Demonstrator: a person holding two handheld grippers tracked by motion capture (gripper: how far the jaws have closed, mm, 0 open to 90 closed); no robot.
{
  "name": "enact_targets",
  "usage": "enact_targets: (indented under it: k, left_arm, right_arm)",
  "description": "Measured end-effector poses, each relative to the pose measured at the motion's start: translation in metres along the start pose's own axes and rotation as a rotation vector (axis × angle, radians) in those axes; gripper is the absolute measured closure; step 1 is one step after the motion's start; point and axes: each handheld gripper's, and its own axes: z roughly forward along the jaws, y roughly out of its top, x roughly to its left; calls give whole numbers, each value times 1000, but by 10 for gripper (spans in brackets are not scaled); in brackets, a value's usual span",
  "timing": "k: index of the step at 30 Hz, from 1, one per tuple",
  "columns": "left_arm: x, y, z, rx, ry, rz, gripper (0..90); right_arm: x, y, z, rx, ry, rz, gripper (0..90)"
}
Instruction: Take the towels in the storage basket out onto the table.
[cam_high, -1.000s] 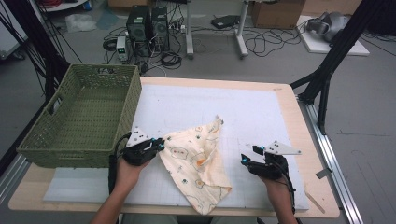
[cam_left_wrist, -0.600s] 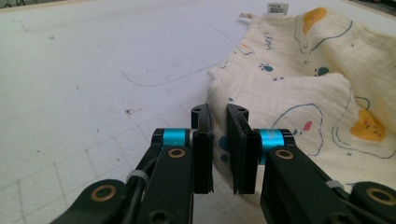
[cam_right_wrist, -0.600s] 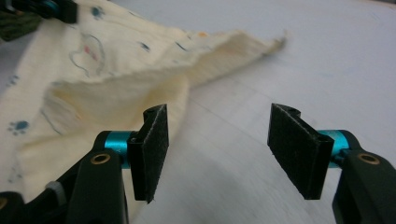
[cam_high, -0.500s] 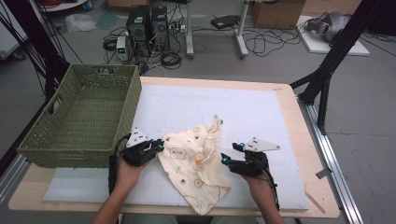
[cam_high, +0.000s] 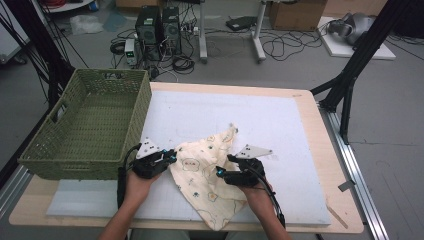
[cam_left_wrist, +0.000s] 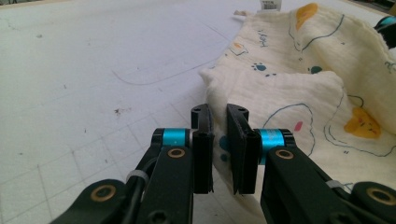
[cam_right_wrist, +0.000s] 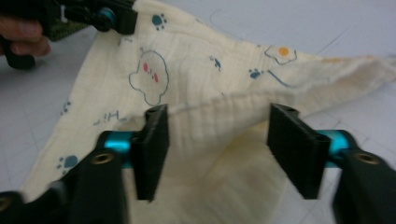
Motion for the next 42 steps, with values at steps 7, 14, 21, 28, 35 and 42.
enact_targets:
  k: [7,14,21,28,35,42]
  left_arm:
    - [0,-1,0,-1,4,-2,803]
    - [-1,0,0,-4,4,-1,802]
    - [1,-1,0,-4,3,-5,803]
    - [1,-1,0,-4,6,-7,803]
    - [1,-2,1,-1,6,-9,802]
    - [-3,-3,7,14,-5,-4,794]
  right_arm:
    - [5,-2,5,12,42,9,397]
    - [19,0,10,14,35,-29,389]
    - [17,-3,6,36,26,-105,867]
    - [-4,-3,-25,4,-57,-89,873]
    - [-47,-29,-76,66,-190,9,873]
    - [-58,-48,-88,167,-276,27,776]
